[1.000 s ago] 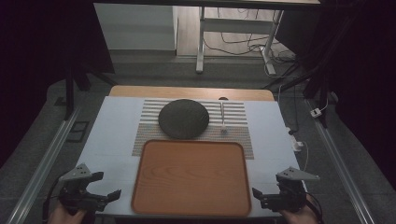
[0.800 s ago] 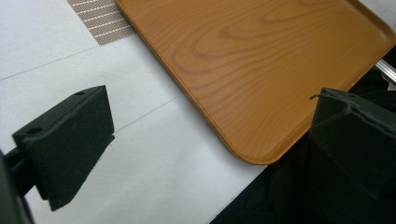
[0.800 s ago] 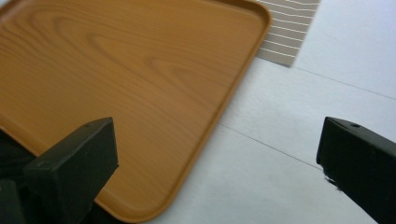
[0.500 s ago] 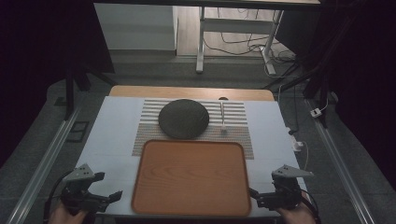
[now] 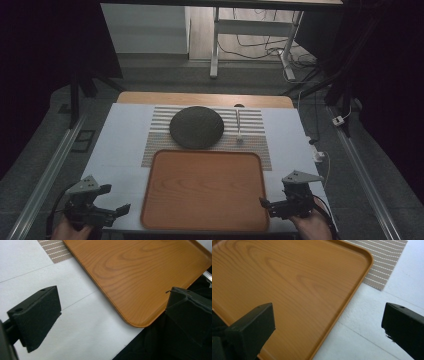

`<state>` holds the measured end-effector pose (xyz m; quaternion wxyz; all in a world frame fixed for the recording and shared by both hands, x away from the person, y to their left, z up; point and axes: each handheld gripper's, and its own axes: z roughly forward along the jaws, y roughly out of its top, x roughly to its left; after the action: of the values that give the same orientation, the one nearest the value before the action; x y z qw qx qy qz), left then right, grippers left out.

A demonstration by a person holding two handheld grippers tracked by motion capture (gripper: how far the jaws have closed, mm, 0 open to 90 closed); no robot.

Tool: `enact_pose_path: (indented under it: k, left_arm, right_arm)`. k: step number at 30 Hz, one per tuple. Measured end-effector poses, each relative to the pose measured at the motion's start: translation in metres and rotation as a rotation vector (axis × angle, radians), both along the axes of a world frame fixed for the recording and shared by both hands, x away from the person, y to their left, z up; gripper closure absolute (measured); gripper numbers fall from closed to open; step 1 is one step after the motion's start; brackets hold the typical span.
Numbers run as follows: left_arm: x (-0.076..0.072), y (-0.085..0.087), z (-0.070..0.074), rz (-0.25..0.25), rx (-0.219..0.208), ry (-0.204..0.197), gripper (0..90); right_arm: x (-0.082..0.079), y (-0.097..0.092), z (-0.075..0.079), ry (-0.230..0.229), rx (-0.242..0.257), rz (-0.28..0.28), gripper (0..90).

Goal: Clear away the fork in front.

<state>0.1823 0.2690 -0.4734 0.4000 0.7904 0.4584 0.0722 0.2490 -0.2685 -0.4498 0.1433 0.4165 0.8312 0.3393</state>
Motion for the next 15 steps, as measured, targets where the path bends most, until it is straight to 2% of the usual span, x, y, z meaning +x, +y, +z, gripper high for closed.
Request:
enact_pose_path:
  k: [10,15]
  left_arm:
    - [0.000,0.001,0.000,0.004,-0.005,0.001,0.0]
    - [0.000,0.001,0.000,0.004,-0.005,0.002,0.0]
  right_arm:
    - [0.012,0.010,-0.001,0.004,-0.021,0.040,0.0]
    - [0.020,0.020,-0.001,0.006,-0.050,0.063,0.0]
